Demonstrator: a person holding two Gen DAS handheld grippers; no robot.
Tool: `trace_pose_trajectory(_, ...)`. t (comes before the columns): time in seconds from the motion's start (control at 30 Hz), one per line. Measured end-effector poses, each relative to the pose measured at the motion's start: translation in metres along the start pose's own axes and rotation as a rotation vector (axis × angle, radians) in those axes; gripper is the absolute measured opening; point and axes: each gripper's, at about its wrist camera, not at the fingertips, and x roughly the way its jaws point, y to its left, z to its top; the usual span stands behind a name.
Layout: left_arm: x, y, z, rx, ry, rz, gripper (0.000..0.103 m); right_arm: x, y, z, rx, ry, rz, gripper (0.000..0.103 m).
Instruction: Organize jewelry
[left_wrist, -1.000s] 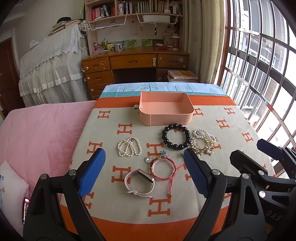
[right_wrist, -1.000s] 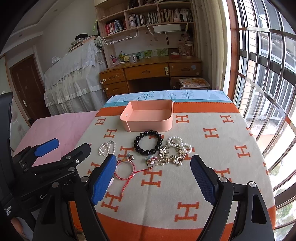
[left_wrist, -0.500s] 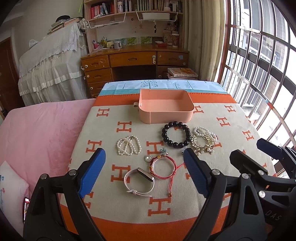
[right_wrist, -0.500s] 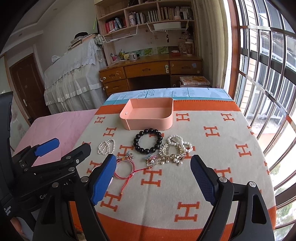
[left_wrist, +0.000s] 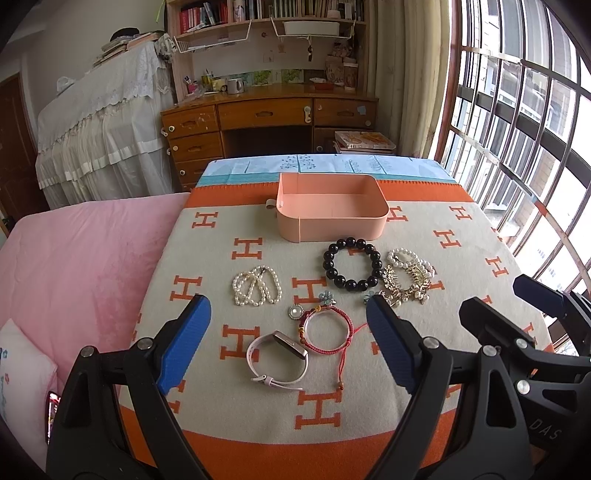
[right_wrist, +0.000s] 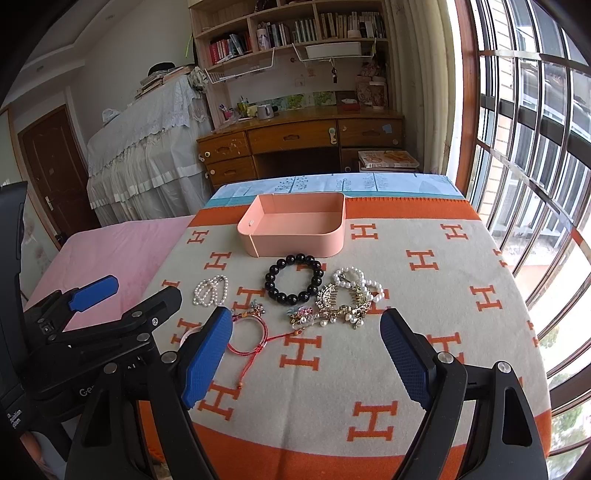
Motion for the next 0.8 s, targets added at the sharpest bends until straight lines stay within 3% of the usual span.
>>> trace_pose_trajectory(0.2,0.002,0.000,-0.001,0.001,0.010,-0.005,0.085,0.007,-0.003,0.000,-0.006,0.010,0.002,0.084)
trace_pose_trajectory(0.43,0.025,0.014,0.020,0.003,0.115,-0.083,0.085,0.028,0.001,0.019,-0.057,0.049,0.028,0.081)
trace_pose_trajectory(0.6,0.037,0.029,0.052,0.040,0.123,-0.058,0.084,0.051,-0.003,0.052,-0.065,0.120,0.074,0.071)
trace_pose_trajectory(0.8,0.068,0.060,0.090,0.004,0.228,-0.136,0.084,0.086,-0.014,0.103,-0.072,0.174,0.066,0.068)
